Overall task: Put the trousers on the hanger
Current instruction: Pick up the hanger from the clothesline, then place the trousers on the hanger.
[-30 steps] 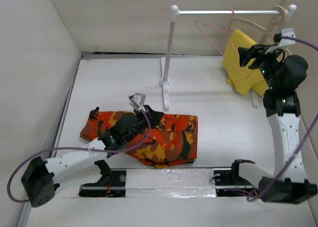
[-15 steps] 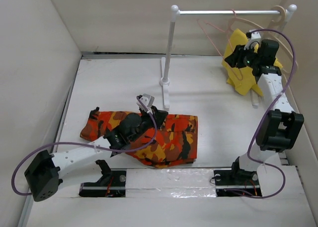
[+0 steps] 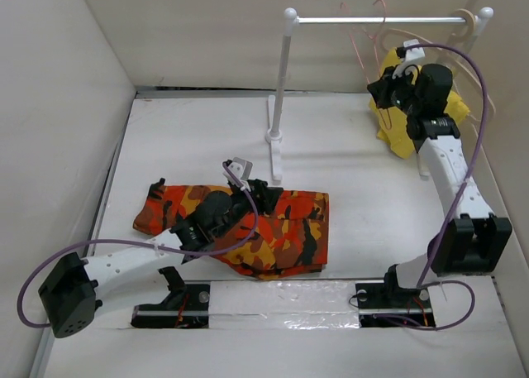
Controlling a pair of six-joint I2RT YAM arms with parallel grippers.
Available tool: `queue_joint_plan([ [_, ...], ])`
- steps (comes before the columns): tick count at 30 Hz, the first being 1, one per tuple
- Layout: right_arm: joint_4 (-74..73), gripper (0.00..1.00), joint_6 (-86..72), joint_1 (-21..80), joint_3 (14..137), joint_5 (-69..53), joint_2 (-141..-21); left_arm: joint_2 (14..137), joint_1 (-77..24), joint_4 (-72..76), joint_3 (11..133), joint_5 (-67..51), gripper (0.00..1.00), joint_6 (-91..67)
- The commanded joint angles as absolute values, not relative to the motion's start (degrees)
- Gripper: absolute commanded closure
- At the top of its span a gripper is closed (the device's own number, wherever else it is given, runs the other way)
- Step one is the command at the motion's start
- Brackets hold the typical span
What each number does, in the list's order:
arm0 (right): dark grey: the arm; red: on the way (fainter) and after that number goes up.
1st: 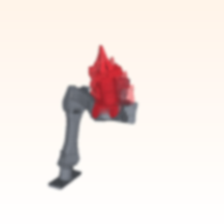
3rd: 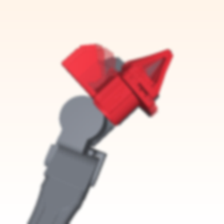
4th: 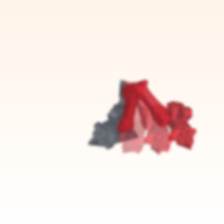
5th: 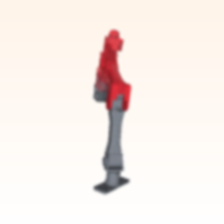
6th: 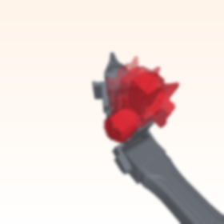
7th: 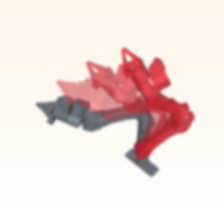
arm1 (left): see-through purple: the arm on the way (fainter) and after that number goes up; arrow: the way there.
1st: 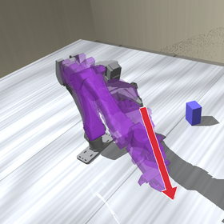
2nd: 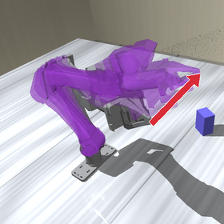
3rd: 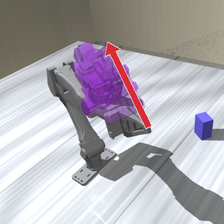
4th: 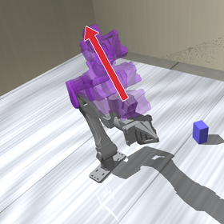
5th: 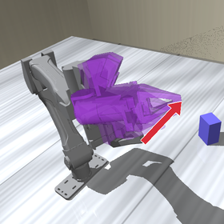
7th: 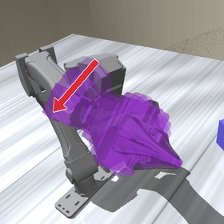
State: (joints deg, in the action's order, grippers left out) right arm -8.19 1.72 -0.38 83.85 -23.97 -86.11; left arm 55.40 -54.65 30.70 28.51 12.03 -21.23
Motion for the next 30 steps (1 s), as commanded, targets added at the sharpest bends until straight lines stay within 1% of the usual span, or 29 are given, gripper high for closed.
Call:
queue_joint_plan([
  [1, -2.91, 1.0, 1.24, 0.88, 80.61, -15.92, -78.32, 56.42, -54.84, 34.54, 28.21, 13.53, 0.48, -20.57],
  [3, -1.94, 1.0, 0.53, 1.49, 75.78, -13.37, -75.08, 57.56, -54.84, 34.37, 28.74, 14.23, 0.48, -20.48],
  [8, -0.89, 1.0, -1.22, 2.02, 65.5, -13.8, -70.06, 59.06, -54.84, 33.67, 32.42, 11.7, 0.45, -21.62],
  [9, 2.17, 1.0, -1.84, 2.02, 60.95, -14.76, -69.27, 59.58, -54.84, 33.23, 33.3, 10.82, 0.45, -21.8],
  [12, 6.13, 1.0, -4.04, 3.07, 54.43, -15.29, -65.84, 60.9, -55.37, 32.26, 36.9, 10.28, 0.44, -22.41],
  [13, 6.59, 1.0, -4.48, 3.95, 50.84, -14.86, -65.05, 61.43, -55.37, 31.99, 39.35, 10.37, 0.44, -22.5],
  [17, 7.03, 1.0, -4.57, 10.96, 44.13, -11.43, -61.62, 66.26, -57.47, 28.49, 47.36, 12.48, 0.44, -21.36],
  [21, 7.2, 1.0, -5.97, 15.72, 38.24, -7.74, -59.42, 75.38, -58.97, 25.85, 56.58, 13.97, 0.44, -20.04],
  [23, 7.56, 1.0, -6.85, 16.69, 35.7, -7.91, -58.71, 78.91, -58.97, 24.27, 62.12, 14.06, 0.45, -19.86],
  [27, 9.22, 1.0, -8.08, 19.59, 32.88, -8.35, -57.39, 88.91, -59.5, 21.72, 71.26, 14.15, 0.45, -19.51],
  [28, 9.05, 1.0, -8.09, 20.12, 32.7, -8.18, -57.13, 90.42, -59.5, 21.01, 74.93, 14.67, 0.46, -19.25],
  [30, 7.22, 1.0, -7.82, 20.74, 32.78, -8.17, -56.78, 94.63, -59.5, 18.38, 78.29, 17.47, 0.46, -18.81],
])
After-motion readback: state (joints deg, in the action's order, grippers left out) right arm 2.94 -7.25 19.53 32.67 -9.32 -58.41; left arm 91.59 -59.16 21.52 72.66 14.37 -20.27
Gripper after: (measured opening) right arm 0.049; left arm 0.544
